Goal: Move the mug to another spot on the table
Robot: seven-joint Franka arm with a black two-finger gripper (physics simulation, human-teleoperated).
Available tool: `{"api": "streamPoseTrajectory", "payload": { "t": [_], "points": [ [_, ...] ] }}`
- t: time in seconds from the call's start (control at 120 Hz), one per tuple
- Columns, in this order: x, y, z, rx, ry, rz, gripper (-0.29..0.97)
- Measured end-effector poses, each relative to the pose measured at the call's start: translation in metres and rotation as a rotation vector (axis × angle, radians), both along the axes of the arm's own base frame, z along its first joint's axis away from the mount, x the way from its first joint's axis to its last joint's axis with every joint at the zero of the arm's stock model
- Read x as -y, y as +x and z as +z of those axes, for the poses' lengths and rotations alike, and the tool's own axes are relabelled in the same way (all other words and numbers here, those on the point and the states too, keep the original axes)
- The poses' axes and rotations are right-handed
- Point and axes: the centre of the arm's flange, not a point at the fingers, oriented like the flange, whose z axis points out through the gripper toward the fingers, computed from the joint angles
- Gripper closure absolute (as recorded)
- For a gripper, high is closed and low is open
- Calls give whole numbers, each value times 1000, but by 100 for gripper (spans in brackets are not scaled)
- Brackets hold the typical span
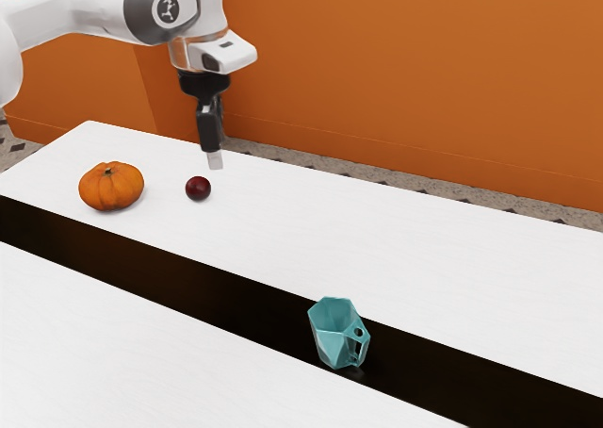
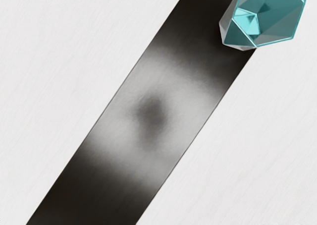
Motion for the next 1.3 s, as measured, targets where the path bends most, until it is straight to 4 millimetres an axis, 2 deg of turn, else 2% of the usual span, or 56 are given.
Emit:
{"api": "streamPoseTrajectory", "payload": {
  "t": [0.375, 0.45, 0.583, 0.767, 0.867, 1.025, 1.158, 1.217, 1.3],
  "points": [
    [2, -2, 4, 8, -4, -73, 0],
    [24, -5, 5, 8, -2, -123, 0],
    [89, -13, -8, -9, 17, -255, 0],
    [136, -11, -41, -44, 72, -356, 0],
    [168, -9, -76, -63, 93, -412, 0],
    [192, -12, -127, -65, 107, -462, 0],
    [218, -10, -162, -54, 142, -522, 0],
    [231, -20, -175, -57, 153, -550, 0],
    [237, -33, -199, -52, 160, -572, 0]
  ]
}}
